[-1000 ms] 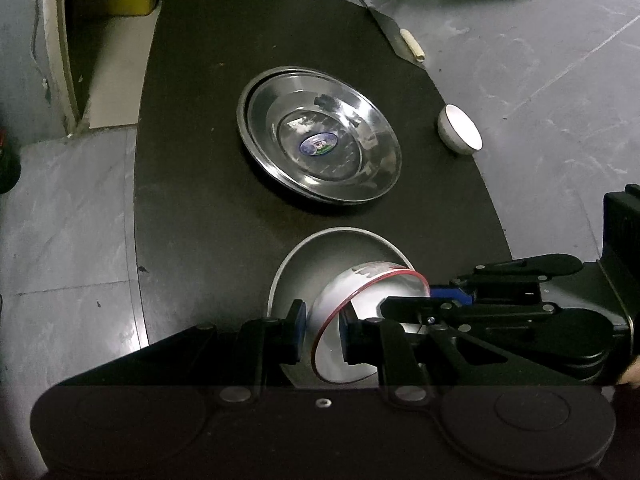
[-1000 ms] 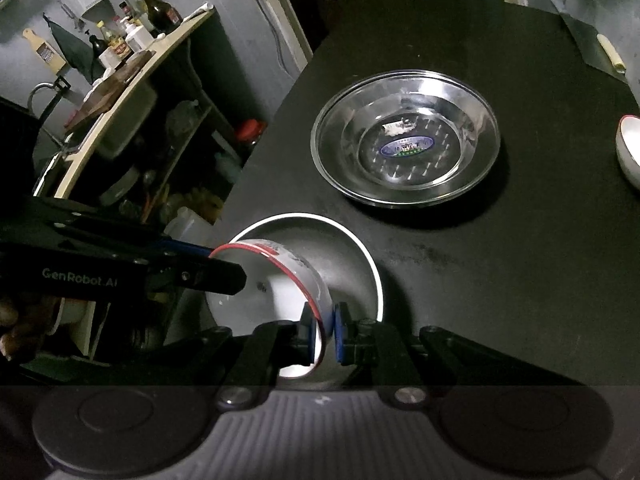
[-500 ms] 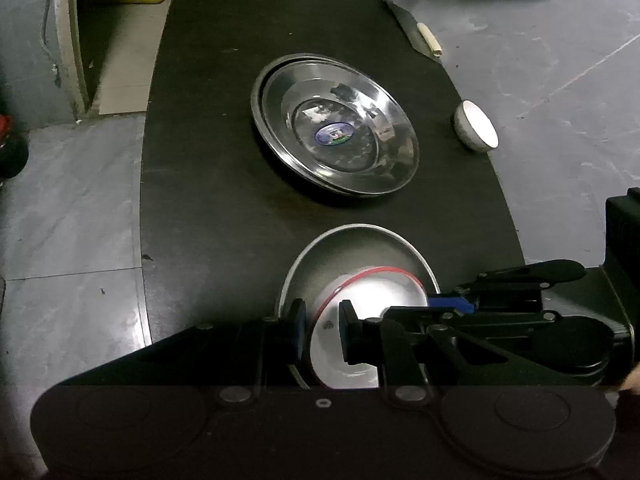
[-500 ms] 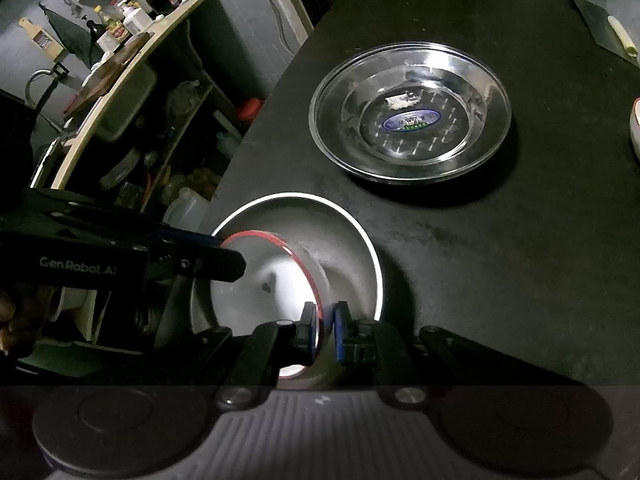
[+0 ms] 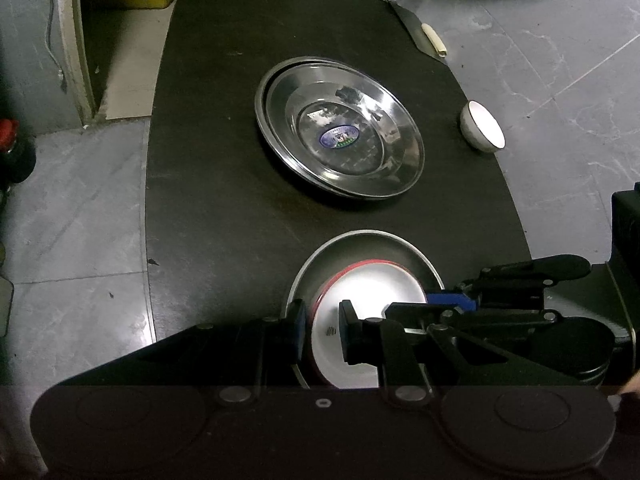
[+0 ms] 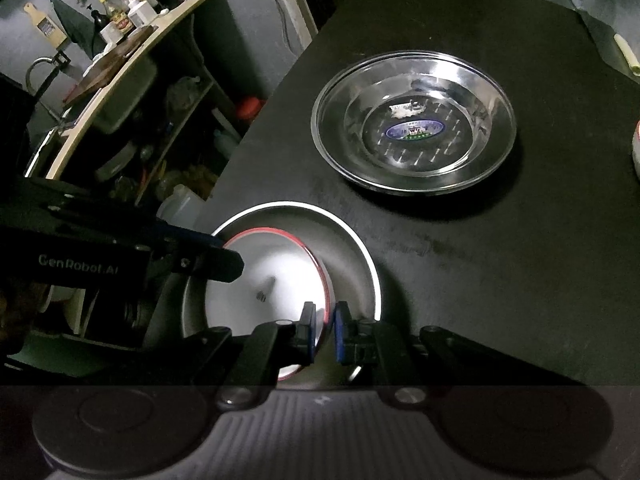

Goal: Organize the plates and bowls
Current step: 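Lower the white bowl into the handled bowl and open both grippers, then move both grippers to the second red-rimmed white bowl by the wall, then close both grippers on the second white bowl rim and lift it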

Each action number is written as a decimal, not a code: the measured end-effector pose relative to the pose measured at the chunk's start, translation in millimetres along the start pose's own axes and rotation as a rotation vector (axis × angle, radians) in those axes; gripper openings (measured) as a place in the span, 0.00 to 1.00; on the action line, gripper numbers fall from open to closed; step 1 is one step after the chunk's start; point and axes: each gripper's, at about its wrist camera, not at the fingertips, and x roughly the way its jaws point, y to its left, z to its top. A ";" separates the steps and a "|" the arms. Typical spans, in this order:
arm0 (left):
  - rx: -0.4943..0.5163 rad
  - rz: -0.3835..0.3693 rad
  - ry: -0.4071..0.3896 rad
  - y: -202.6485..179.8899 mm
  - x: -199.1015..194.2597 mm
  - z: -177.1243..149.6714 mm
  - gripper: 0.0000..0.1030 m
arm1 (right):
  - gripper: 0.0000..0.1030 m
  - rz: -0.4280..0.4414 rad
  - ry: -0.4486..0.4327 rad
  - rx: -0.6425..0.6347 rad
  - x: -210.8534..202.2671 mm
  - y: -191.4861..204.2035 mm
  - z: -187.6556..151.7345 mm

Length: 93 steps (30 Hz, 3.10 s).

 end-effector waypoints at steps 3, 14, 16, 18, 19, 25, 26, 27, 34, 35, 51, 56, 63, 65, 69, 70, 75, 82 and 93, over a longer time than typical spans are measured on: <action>-0.002 0.001 -0.006 0.0 -0.7 -0.2 0.17 | 0.11 -0.004 -0.009 0.002 -2.0 -0.9 0.3; 0.020 0.029 -0.055 -6.7 -13.0 3.0 0.19 | 0.13 -0.020 -0.081 -0.004 -16.6 -4.2 -1.2; 0.022 0.025 -0.079 -7.9 -17.6 4.1 0.19 | 0.13 -0.020 -0.107 -0.008 -21.0 -3.6 -2.5; 0.028 0.015 -0.106 -10.3 -22.1 5.5 0.21 | 0.16 -0.020 -0.137 0.001 -26.2 -3.9 -4.8; 0.035 0.012 -0.122 -12.1 -24.5 6.5 0.23 | 0.16 -0.021 -0.154 0.010 -28.8 -5.8 -4.9; 0.094 0.025 -0.149 -26.8 -29.7 13.5 0.62 | 0.23 -0.018 -0.254 0.102 -41.0 -24.1 -9.2; 0.107 0.031 -0.144 -29.5 -28.8 15.1 0.64 | 0.24 -0.017 -0.264 0.118 -42.3 -27.9 -10.5; 0.117 0.037 -0.139 -32.8 -27.4 16.2 0.65 | 0.25 -0.016 -0.272 0.131 -42.2 -31.2 -11.4; 0.160 0.064 -0.106 -48.9 -19.5 31.9 0.82 | 0.56 -0.036 -0.367 0.240 -49.5 -57.6 -19.7; 0.165 0.071 -0.096 -51.2 -17.1 35.6 0.84 | 0.64 -0.034 -0.400 0.267 -52.0 -63.6 -21.9; 0.364 0.123 -0.112 -138.3 35.6 129.8 0.99 | 1.00 -0.220 -0.654 0.599 -44.5 -147.8 -44.2; 0.430 0.097 -0.171 -169.7 64.2 167.6 0.99 | 1.00 -0.302 -0.613 0.642 -28.6 -169.7 -32.4; 0.583 0.044 -0.179 -204.9 132.1 211.5 0.99 | 0.96 -0.293 -0.681 0.735 -23.1 -192.4 -33.8; 0.610 0.027 -0.155 -210.0 149.1 218.8 0.99 | 0.95 -0.287 -0.703 0.750 -21.1 -198.0 -32.0; 0.641 -0.004 -0.138 -219.5 174.1 226.5 0.99 | 0.91 -0.330 -0.718 0.772 -21.1 -205.0 -26.6; 0.648 -0.001 -0.132 -222.0 180.6 227.5 0.99 | 0.90 -0.338 -0.722 0.780 -21.1 -207.2 -25.5; 0.660 -0.009 -0.090 -228.3 202.2 232.9 0.99 | 0.80 -0.354 -0.722 0.833 -16.1 -219.4 -16.6; 0.584 -0.014 -0.059 -224.2 214.4 239.7 0.91 | 0.66 -0.393 -0.734 0.896 -10.9 -232.0 -2.7; 0.527 -0.073 0.024 -219.2 222.3 236.8 0.39 | 0.36 -0.396 -0.690 0.934 -2.7 -247.5 6.7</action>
